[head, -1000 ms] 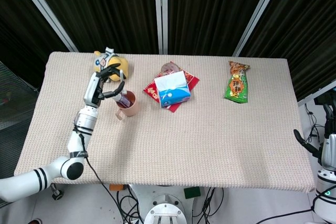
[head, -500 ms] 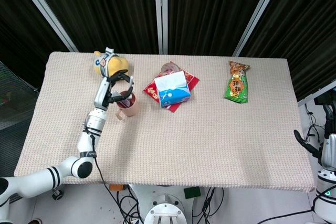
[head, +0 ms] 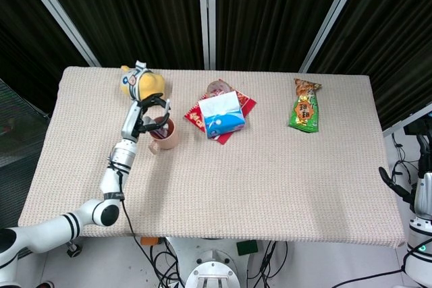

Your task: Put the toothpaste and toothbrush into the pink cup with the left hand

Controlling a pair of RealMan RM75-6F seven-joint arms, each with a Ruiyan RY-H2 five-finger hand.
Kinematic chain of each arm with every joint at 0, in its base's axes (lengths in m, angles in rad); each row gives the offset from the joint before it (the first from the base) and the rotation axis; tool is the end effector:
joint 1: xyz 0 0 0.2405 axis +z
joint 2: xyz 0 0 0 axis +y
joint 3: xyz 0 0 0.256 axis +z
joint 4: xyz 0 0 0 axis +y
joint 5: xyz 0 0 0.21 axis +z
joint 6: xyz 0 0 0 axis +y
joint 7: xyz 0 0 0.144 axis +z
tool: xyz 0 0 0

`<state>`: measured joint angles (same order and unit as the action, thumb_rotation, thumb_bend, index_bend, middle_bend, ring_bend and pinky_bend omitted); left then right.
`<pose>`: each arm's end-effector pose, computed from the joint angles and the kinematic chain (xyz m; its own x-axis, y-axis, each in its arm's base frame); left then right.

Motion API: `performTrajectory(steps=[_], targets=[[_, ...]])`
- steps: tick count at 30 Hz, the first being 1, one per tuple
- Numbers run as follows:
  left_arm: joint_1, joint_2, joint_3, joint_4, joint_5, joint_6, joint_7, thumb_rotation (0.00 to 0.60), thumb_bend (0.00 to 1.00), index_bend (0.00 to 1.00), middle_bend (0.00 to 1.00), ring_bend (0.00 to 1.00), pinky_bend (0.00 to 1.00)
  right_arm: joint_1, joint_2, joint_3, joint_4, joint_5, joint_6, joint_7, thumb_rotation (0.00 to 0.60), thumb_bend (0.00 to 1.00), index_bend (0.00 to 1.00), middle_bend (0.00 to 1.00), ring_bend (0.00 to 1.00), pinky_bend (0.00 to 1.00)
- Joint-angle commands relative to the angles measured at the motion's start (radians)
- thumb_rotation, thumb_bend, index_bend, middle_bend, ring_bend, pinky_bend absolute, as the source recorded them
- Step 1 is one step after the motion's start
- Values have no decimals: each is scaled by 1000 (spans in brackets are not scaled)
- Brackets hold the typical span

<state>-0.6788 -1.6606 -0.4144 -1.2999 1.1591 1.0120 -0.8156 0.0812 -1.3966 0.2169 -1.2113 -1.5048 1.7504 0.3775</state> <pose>-0.1499 0.3885 0.0117 -0.7099 0.2195 0.6692 0.6769 -0.0496 0.7344 -0.3327 -0.2021 0.1648 0.1143 0.4074 0.9060 -0.9828 -0.0868 0.1630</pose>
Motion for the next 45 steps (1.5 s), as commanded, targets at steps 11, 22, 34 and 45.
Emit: performTrajectory(steps=[11, 22, 34, 45], targets=[[8, -2, -3, 24, 12, -35, -70, 600, 333, 637, 455, 173, 239, 2, -2, -3, -1, -3, -4, -6, 600, 460, 0, 0, 0, 0], [10, -13, 20, 74, 76, -34, -135, 600, 333, 475, 373, 167, 230, 0, -4, 0, 2, 4, -5, -6, 600, 466, 0, 0, 0, 0], [26, -39, 25, 114, 104, 30, -160, 600, 333, 265, 300, 141, 225, -2, -6, 0, 7, 5, -5, -2, 600, 466, 0, 0, 0, 0], [152, 162, 91, -16, 254, 263, 45, 600, 316, 282, 226, 119, 208, -6, 8, -1, -2, -7, 10, -7, 600, 465, 0, 0, 0, 0]])
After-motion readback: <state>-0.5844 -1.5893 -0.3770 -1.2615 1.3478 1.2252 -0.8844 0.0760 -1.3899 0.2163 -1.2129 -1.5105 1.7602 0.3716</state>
